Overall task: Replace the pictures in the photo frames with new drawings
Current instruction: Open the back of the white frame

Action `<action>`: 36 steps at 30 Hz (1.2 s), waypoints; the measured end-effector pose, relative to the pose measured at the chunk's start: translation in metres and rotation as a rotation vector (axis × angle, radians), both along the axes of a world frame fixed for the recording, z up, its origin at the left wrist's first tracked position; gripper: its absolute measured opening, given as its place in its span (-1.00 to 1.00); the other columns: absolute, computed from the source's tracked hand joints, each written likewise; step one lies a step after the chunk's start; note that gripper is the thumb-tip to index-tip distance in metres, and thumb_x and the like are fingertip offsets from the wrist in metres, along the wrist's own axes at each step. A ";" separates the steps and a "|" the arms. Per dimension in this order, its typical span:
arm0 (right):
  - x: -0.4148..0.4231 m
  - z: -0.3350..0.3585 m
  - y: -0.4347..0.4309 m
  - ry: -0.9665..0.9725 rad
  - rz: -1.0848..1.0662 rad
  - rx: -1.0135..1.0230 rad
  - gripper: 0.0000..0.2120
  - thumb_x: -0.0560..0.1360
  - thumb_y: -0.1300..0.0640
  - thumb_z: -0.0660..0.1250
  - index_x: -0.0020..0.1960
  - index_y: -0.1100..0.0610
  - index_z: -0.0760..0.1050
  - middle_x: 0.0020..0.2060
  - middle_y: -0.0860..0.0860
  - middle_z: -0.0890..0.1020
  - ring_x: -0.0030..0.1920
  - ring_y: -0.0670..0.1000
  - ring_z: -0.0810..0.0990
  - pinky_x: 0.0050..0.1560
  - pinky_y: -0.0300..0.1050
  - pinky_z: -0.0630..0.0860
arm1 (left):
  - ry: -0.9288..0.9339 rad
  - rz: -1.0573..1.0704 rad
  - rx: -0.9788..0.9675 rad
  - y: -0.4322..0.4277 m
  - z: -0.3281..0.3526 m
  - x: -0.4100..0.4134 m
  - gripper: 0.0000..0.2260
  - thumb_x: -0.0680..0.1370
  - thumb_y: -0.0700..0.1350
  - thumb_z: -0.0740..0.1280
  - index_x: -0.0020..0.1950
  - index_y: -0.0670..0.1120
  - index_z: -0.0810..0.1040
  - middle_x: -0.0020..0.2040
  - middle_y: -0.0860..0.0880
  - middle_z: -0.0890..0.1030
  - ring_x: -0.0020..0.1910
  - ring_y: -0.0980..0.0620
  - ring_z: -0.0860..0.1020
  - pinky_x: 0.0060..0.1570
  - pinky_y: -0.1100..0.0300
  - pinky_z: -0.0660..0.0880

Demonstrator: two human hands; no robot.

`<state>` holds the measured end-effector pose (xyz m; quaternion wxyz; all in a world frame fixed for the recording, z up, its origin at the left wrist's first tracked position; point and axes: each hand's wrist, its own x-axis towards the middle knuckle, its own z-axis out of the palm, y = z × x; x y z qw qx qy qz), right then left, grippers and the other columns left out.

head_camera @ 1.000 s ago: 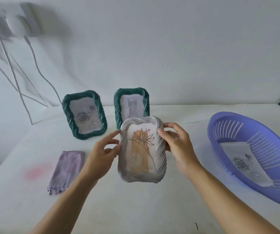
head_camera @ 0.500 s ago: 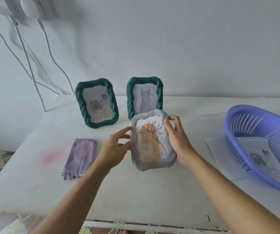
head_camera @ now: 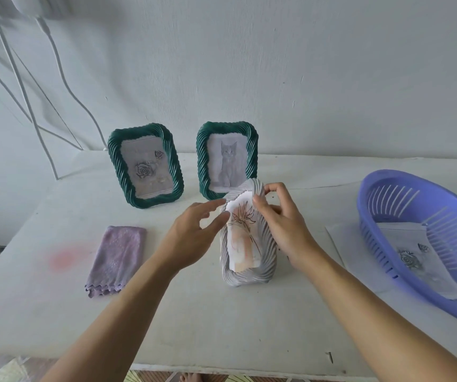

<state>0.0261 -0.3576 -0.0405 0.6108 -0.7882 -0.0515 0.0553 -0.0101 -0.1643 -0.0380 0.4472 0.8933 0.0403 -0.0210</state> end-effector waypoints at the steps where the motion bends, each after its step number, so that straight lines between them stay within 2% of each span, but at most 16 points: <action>1: -0.001 0.002 0.002 -0.006 0.009 -0.007 -0.85 0.59 -0.14 0.27 0.04 -0.08 0.37 -0.44 0.01 0.42 -0.38 0.00 0.31 -0.37 -0.15 0.24 | -0.004 -0.029 -0.010 -0.002 0.004 0.002 -0.64 0.60 0.19 0.27 0.40 0.21 0.50 0.32 0.14 0.54 0.27 0.15 0.51 0.31 0.09 0.43; 3: -0.003 0.004 0.006 -0.007 0.028 -0.009 -0.86 0.60 -0.16 0.25 0.09 -0.14 0.40 -0.39 0.01 0.55 -0.34 0.00 0.40 -0.31 -0.17 0.33 | -0.009 -0.056 -0.026 -0.005 0.009 0.007 -0.64 0.60 0.22 0.24 0.40 0.26 0.48 0.34 0.17 0.54 0.29 0.18 0.49 0.32 0.13 0.39; 5: -0.004 0.004 0.009 0.010 0.056 -0.001 -0.83 0.61 -0.17 0.22 0.18 -0.19 0.43 -0.21 0.08 0.63 -0.23 -0.01 0.51 -0.22 -0.23 0.41 | -0.018 -0.057 -0.032 -0.008 0.011 0.010 -0.65 0.59 0.30 0.21 0.36 0.35 0.47 0.32 0.21 0.56 0.30 0.19 0.50 0.37 0.04 0.39; 8: -0.006 0.003 0.014 0.075 0.094 0.103 -0.72 0.65 -0.09 0.19 0.34 -0.17 0.44 0.14 -0.11 0.62 0.11 -0.19 0.56 -0.13 -0.54 0.41 | -0.001 -0.027 0.034 -0.010 0.014 0.014 -0.61 0.53 0.42 0.14 0.32 0.41 0.45 0.32 0.25 0.54 0.34 0.16 0.47 0.39 -0.17 0.32; 10: -0.008 0.001 0.017 0.145 0.113 0.206 -0.67 0.67 -0.05 0.16 0.41 -0.16 0.42 0.30 -0.20 0.53 0.27 -0.21 0.50 -0.01 -0.48 0.45 | -0.007 0.016 0.094 -0.011 0.017 0.014 -0.58 0.54 0.41 0.16 0.34 0.33 0.48 0.33 0.21 0.52 0.34 0.14 0.45 0.40 -0.19 0.27; 13: -0.011 -0.004 0.024 0.192 0.161 0.268 -0.66 0.68 0.00 0.11 0.41 -0.23 0.41 0.25 -0.16 0.60 0.22 -0.10 0.58 0.00 -0.16 0.57 | -0.037 0.053 0.078 -0.010 0.022 0.011 -0.45 0.39 0.54 0.16 0.25 0.31 0.52 0.22 0.24 0.57 0.22 0.22 0.50 0.36 -0.14 0.32; 15: -0.013 -0.005 0.030 0.161 0.196 0.237 -0.65 0.67 0.04 0.13 0.37 -0.29 0.44 0.18 -0.18 0.62 0.17 -0.10 0.59 0.04 -0.06 0.60 | -0.035 0.063 0.051 -0.002 0.022 0.011 -0.41 0.30 0.57 0.19 0.18 0.30 0.55 0.14 0.25 0.60 0.14 0.25 0.54 0.30 -0.12 0.38; 18: -0.013 -0.010 0.038 0.094 0.225 0.193 -0.65 0.63 0.08 0.25 0.26 -0.34 0.48 0.04 -0.21 0.62 0.08 -0.23 0.58 0.02 -0.26 0.51 | -0.028 0.080 0.004 0.014 0.023 0.011 -0.57 0.34 0.47 0.33 0.08 0.29 0.62 0.06 0.25 0.65 0.06 0.23 0.60 0.24 -0.08 0.47; 20: -0.010 -0.022 0.041 0.016 0.239 0.069 -0.62 0.58 0.03 0.34 0.35 -0.29 0.44 0.07 -0.17 0.60 0.11 -0.22 0.55 0.09 -0.26 0.48 | -0.022 0.092 -0.066 0.027 0.023 0.009 -0.84 0.48 0.23 0.43 0.03 0.27 0.64 -0.01 0.19 0.69 -0.03 0.22 0.65 0.18 0.03 0.54; 21: -0.009 -0.029 0.043 -0.031 0.245 -0.018 -0.57 0.56 0.01 0.38 0.38 -0.28 0.41 0.09 -0.16 0.59 0.13 -0.22 0.53 0.12 -0.22 0.48 | -0.019 0.101 -0.103 0.035 0.022 0.007 -0.87 0.52 0.10 0.44 0.06 0.23 0.66 -0.04 0.15 0.70 -0.05 0.18 0.66 0.14 0.06 0.57; 24: -0.007 -0.048 0.046 -0.150 0.275 -0.250 -0.48 0.52 -0.04 0.42 0.42 -0.25 0.34 0.13 -0.12 0.54 0.18 -0.15 0.46 0.18 -0.18 0.40 | -0.009 0.129 -0.074 0.058 0.011 0.002 -0.70 0.55 -0.02 0.44 0.29 0.08 0.62 -0.07 0.06 0.73 -0.02 0.04 0.69 0.17 -0.06 0.58; 27: -0.006 -0.058 0.051 -0.231 0.255 -0.477 -0.41 0.48 -0.22 0.38 0.47 -0.19 0.31 0.17 -0.05 0.47 0.22 0.01 0.43 0.26 0.00 0.42 | 0.010 0.146 0.022 0.073 -0.006 -0.005 -0.64 0.56 -0.02 0.43 0.35 0.17 0.56 -0.07 0.10 0.73 -0.05 0.10 0.68 0.10 -0.07 0.61; 29: -0.006 -0.061 0.053 -0.255 0.225 -0.571 -0.37 0.46 -0.27 0.37 0.47 -0.17 0.31 0.20 -0.04 0.45 0.24 0.04 0.42 0.27 0.02 0.42 | 0.039 0.150 0.040 0.075 -0.017 -0.011 -0.61 0.55 -0.07 0.43 0.35 0.22 0.54 -0.05 0.12 0.72 -0.12 0.11 0.68 -0.02 -0.05 0.65; 31: -0.008 -0.063 0.055 -0.269 0.211 -0.607 -0.37 0.45 -0.26 0.39 0.47 -0.16 0.33 0.25 -0.06 0.43 0.28 0.03 0.40 0.29 0.00 0.39 | 0.060 0.157 0.062 0.077 -0.028 -0.015 -0.60 0.54 -0.08 0.44 0.33 0.24 0.54 -0.04 0.13 0.70 -0.19 0.14 0.68 -0.12 0.04 0.66; 34: -0.011 -0.066 0.053 -0.308 0.211 -0.654 -0.43 0.50 -0.21 0.37 0.45 -0.13 0.35 0.33 -0.11 0.41 0.36 0.00 0.35 0.32 -0.02 0.33 | 0.069 0.163 0.152 0.077 -0.043 -0.019 -0.61 0.51 -0.01 0.47 0.34 0.18 0.56 -0.03 0.15 0.66 -0.25 0.22 0.64 -0.29 0.34 0.54; 36: -0.011 -0.067 0.047 -0.324 0.209 -0.674 -0.48 0.52 -0.18 0.35 0.44 -0.10 0.38 0.36 -0.13 0.41 0.39 -0.03 0.33 0.34 -0.02 0.30 | 0.053 0.142 0.220 0.072 -0.050 -0.022 -0.62 0.50 0.04 0.47 0.32 0.17 0.57 -0.03 0.18 0.65 -0.23 0.23 0.62 -0.27 0.33 0.51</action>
